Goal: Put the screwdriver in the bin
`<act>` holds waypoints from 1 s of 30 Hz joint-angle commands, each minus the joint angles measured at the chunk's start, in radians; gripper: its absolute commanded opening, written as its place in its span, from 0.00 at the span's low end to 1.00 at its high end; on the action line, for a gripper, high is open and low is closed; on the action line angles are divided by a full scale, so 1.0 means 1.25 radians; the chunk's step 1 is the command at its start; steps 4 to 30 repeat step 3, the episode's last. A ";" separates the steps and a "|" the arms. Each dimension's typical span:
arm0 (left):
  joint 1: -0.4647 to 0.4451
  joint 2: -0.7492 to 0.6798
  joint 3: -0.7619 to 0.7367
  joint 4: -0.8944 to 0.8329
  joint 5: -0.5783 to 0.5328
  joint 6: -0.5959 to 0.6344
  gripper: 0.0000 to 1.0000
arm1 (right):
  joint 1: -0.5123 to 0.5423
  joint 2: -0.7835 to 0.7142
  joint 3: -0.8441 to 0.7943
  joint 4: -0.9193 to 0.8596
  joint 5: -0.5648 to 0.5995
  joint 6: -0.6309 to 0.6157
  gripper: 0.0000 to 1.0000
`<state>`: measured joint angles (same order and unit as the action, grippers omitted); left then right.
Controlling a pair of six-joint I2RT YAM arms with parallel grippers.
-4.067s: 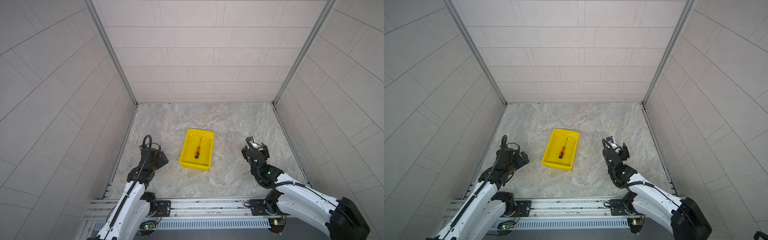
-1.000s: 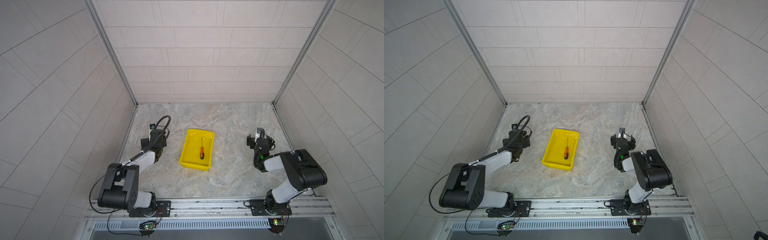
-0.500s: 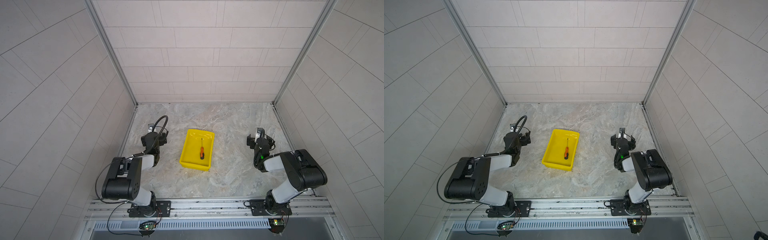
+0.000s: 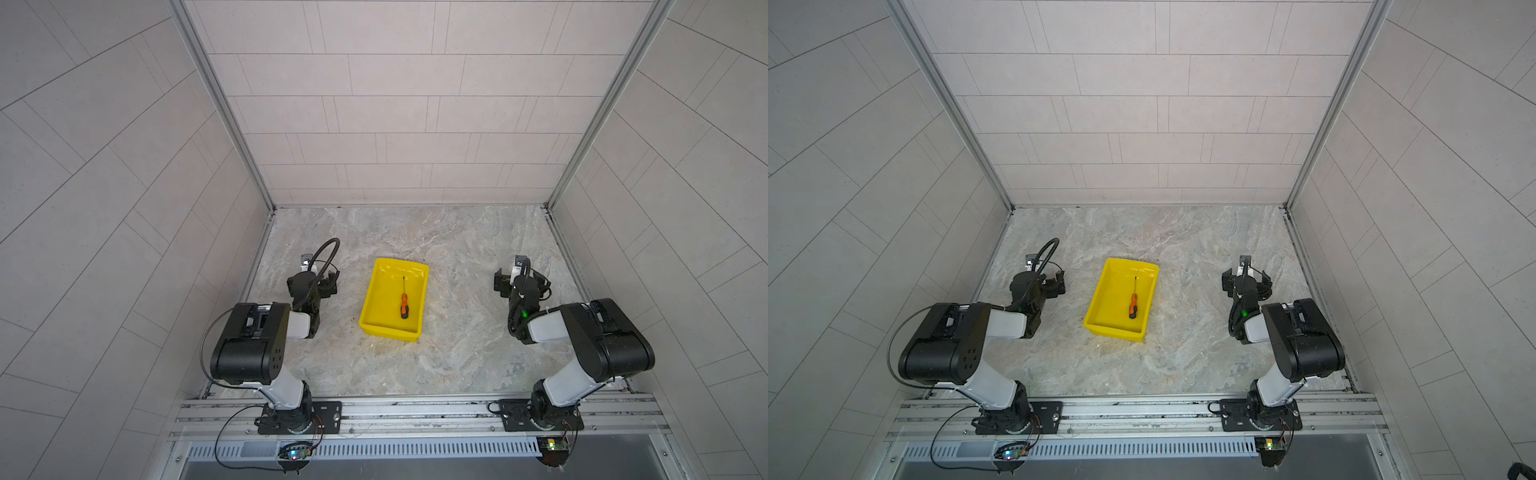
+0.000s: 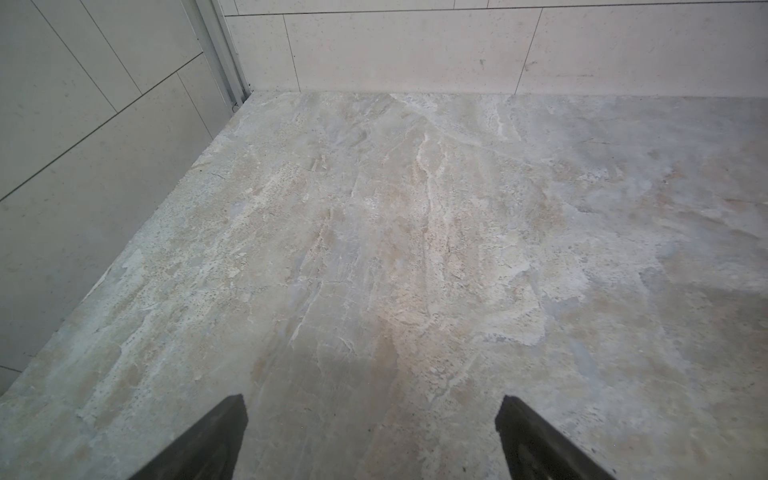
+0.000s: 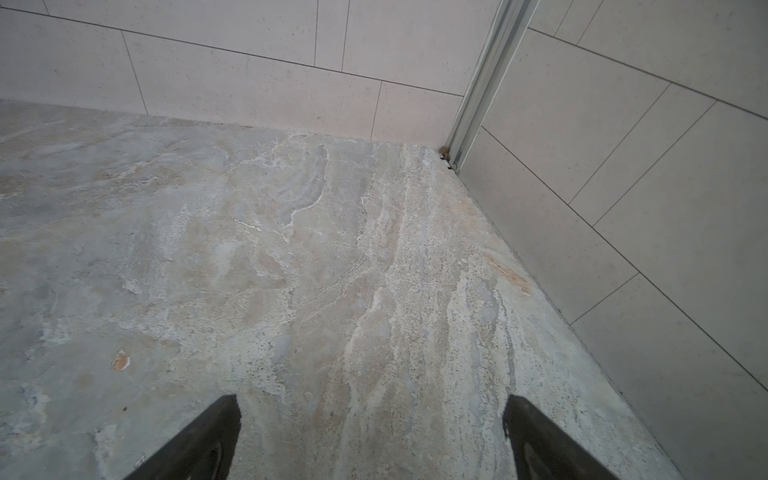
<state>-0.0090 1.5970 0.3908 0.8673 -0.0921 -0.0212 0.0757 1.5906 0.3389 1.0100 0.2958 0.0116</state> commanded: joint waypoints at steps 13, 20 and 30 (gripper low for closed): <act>-0.001 -0.011 0.009 0.031 0.010 0.010 1.00 | -0.020 -0.012 0.015 -0.022 -0.091 -0.003 0.99; -0.001 -0.011 0.009 0.031 0.010 0.010 1.00 | -0.020 -0.012 0.015 -0.022 -0.091 -0.003 0.99; -0.001 -0.011 0.009 0.031 0.010 0.010 1.00 | -0.020 -0.012 0.015 -0.022 -0.091 -0.003 0.99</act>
